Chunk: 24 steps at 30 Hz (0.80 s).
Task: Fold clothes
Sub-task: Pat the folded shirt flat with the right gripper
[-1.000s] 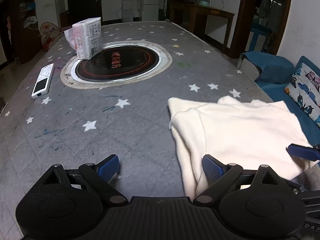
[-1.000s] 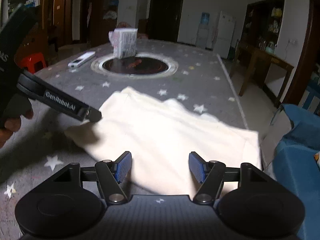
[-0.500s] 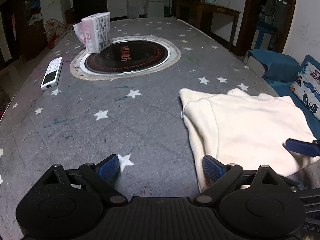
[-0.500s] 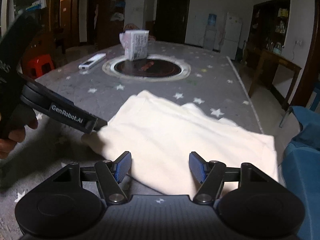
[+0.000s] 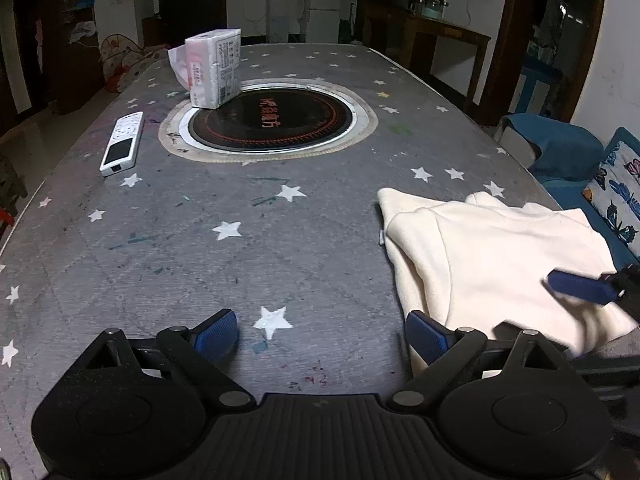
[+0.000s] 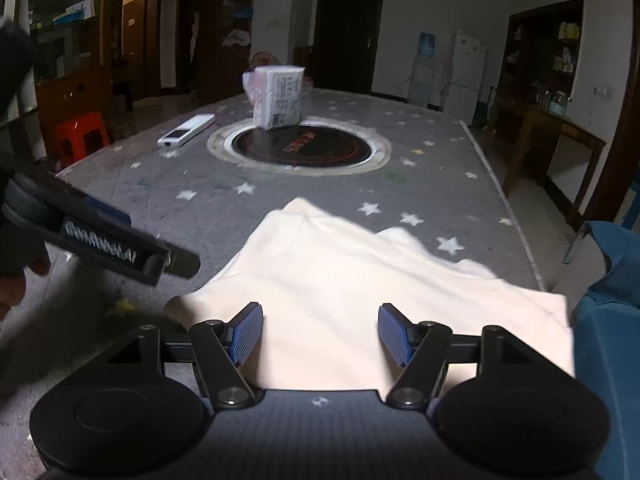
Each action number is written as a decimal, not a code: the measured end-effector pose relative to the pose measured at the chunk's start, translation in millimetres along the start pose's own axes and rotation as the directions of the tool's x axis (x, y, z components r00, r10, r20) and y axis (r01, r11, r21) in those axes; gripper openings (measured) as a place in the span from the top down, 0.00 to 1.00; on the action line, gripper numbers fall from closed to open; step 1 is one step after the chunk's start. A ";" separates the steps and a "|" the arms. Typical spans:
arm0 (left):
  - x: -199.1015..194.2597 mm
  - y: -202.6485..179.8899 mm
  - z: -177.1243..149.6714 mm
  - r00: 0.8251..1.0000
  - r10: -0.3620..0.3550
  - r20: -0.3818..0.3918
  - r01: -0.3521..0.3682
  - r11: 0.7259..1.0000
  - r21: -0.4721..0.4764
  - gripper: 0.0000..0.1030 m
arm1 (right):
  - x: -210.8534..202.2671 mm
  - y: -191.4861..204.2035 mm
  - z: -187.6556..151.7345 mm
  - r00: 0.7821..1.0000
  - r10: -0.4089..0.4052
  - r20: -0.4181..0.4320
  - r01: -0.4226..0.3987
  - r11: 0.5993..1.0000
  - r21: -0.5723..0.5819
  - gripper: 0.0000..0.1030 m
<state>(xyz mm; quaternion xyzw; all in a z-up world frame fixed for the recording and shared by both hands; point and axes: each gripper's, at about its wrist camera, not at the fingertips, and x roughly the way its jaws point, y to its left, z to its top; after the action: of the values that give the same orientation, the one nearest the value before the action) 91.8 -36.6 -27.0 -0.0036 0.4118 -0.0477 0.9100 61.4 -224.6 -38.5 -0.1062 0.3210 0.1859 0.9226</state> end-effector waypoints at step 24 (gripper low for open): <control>-28.4 -32.6 7.7 0.978 -0.186 0.091 0.181 0.982 0.058 0.12 | -43.1 -67.2 -33.8 0.999 0.008 -0.034 0.001 0.970 0.244 0.50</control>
<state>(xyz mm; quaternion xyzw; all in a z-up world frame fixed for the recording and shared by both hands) 76.2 -66.8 0.9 -0.0213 0.3641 -0.1414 0.9203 39.1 -308.1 -32.1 0.0054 0.3578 0.1448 0.9225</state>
